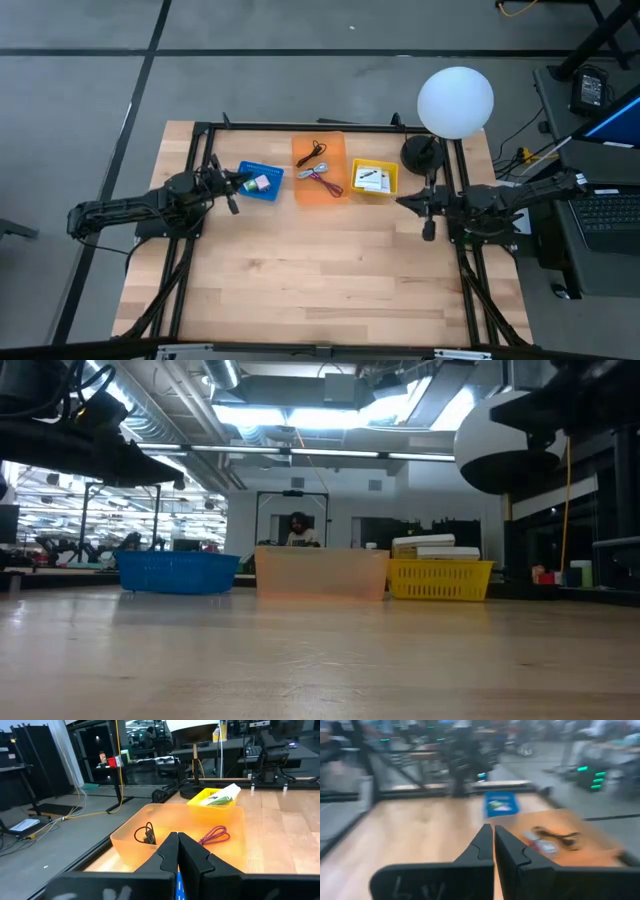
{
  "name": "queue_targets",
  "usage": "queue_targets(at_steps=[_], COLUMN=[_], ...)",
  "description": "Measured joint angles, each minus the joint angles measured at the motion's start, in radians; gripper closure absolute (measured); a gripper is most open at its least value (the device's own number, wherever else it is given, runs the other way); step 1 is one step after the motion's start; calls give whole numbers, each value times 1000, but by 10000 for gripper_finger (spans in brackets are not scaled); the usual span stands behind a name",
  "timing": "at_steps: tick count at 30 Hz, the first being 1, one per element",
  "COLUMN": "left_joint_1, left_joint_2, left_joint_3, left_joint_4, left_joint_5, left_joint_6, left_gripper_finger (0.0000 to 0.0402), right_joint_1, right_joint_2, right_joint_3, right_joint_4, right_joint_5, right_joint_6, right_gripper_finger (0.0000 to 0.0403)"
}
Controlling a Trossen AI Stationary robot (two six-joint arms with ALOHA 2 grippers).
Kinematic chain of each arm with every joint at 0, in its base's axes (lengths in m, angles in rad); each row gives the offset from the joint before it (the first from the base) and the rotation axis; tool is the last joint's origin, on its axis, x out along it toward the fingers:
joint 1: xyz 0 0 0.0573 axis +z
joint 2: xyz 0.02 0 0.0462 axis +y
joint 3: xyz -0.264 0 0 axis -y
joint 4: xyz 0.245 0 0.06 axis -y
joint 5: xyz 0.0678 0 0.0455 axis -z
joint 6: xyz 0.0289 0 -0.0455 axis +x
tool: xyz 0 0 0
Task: Pick and place items into bin
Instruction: Return to Home Position
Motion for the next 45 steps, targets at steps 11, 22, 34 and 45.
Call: queue_targets(at_steps=[11,22,34,45], left_joint_1=[0,0,0,0], left_joint_2=[0,1,1,1], left_joint_3=[0,0,0,0], left_joint_4=[0,0,0,0], left_joint_5=[-1,-1,-1,-1], left_joint_6=[0,1,1,1], left_gripper_finger=[397,396,398,399], right_joint_1=[1,1,1,2], right_joint_2=[-57,-58,-59,-194], right_joint_3=[-241,-222,-222,-248], right_joint_4=[356,340,433,232], right_joint_5=[-190,-216,-217,-220], right_joint_6=[-115,-75,-84,-106], right_gripper_finger=[403,403,402,402])
